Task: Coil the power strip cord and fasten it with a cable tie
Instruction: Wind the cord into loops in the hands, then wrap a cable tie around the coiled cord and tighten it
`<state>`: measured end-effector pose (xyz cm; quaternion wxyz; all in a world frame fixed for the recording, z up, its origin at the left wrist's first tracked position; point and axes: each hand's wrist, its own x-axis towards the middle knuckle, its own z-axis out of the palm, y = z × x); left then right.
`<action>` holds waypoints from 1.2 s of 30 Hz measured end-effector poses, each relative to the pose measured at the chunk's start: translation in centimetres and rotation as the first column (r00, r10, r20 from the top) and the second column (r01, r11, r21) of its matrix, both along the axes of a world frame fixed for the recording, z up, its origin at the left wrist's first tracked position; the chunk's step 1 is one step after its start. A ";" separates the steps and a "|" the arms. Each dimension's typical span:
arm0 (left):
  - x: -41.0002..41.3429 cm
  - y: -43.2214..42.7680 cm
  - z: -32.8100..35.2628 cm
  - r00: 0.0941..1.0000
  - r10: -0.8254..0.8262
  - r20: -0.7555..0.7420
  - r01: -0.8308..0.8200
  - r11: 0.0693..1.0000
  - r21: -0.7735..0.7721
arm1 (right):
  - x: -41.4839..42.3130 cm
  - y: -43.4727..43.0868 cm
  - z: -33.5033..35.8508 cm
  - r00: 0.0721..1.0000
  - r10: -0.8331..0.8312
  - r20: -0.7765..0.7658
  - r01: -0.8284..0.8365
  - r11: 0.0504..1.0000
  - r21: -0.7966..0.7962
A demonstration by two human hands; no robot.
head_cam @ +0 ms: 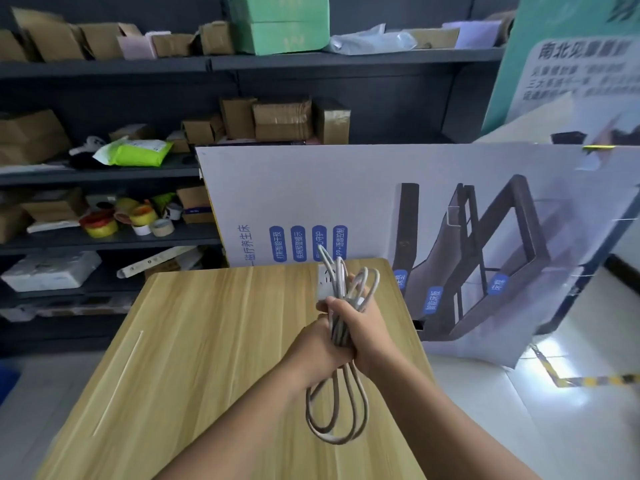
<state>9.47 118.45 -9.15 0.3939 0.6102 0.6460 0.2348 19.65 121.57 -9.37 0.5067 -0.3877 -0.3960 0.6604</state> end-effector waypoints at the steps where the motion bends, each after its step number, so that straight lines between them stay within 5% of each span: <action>1: 0.1 0.0 0.2 1.000 -0.008 0.006 0.008 1.000 0.003 | 0.1 0.0 0.0 0.999 -0.020 -0.049 0.019 1.000 -0.014; 6: -0.6 -0.2 0.8 0.953 -0.006 0.304 0.029 0.997 -0.074 | 0.3 0.3 -0.6 0.979 -0.016 -0.205 0.000 0.997 -0.081; 12: -2.5 -1.0 1.7 0.895 0.033 0.446 0.127 0.938 -0.323 | 0.3 1.2 -0.5 0.844 0.351 -0.405 -0.367 0.929 0.040; 17: -5.4 -1.6 1.5 0.785 0.184 0.591 0.176 0.848 -0.499 | -3.0 0.8 -0.9 0.803 0.469 -0.367 -0.477 0.875 0.075; 20: -8.6 -2.2 0.6 0.763 0.152 0.629 0.214 0.858 -0.467 | -5.8 0.3 -1.7 0.817 0.471 -0.331 -0.486 0.873 0.043; 25: -13.6 -3.7 -2.1 0.787 0.229 0.573 -0.033 0.943 -0.330 | -11.9 0.5 -3.3 0.789 0.592 -0.162 -0.591 0.804 0.064; 29: -20.4 -3.6 -3.1 0.717 0.412 0.563 -0.318 0.911 -0.261 | -18.7 1.2 -4.3 0.653 0.753 -0.080 -0.752 0.657 0.050; 36: -37.4 -3.7 -5.9 0.652 0.574 0.495 -0.497 0.817 -0.293 | -32.9 2.8 -10.8 0.812 0.565 0.149 -0.514 0.812 -0.276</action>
